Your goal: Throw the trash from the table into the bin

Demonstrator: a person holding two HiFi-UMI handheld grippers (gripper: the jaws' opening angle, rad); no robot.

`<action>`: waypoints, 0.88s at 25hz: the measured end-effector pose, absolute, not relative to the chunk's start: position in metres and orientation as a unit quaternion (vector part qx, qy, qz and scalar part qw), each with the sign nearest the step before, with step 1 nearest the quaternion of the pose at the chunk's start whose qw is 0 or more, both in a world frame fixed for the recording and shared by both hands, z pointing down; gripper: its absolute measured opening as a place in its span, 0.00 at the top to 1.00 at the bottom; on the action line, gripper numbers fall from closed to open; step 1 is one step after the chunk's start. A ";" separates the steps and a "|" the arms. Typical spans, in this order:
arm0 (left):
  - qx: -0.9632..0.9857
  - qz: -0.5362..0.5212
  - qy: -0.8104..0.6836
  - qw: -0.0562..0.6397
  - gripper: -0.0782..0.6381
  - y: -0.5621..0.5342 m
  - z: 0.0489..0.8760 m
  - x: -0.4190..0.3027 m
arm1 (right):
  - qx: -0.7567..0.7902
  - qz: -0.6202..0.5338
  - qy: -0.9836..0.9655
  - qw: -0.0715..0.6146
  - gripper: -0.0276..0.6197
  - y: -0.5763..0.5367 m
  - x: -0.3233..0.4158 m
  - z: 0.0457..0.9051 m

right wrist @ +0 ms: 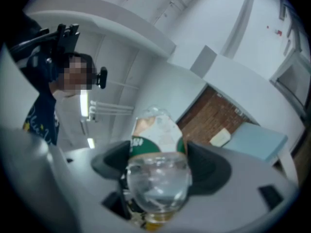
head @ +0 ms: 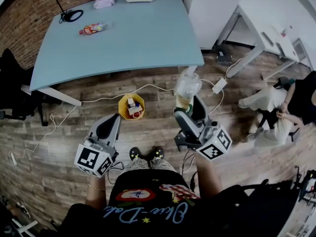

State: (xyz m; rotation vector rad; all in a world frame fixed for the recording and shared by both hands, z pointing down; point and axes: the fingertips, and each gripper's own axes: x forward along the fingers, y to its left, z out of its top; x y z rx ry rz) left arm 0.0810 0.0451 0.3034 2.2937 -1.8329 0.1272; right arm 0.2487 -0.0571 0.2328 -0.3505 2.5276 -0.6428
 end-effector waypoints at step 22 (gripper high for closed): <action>0.767 0.021 -0.633 0.101 0.88 0.062 0.329 0.022 | -0.140 -0.151 0.977 0.051 0.38 -0.031 0.147 0.313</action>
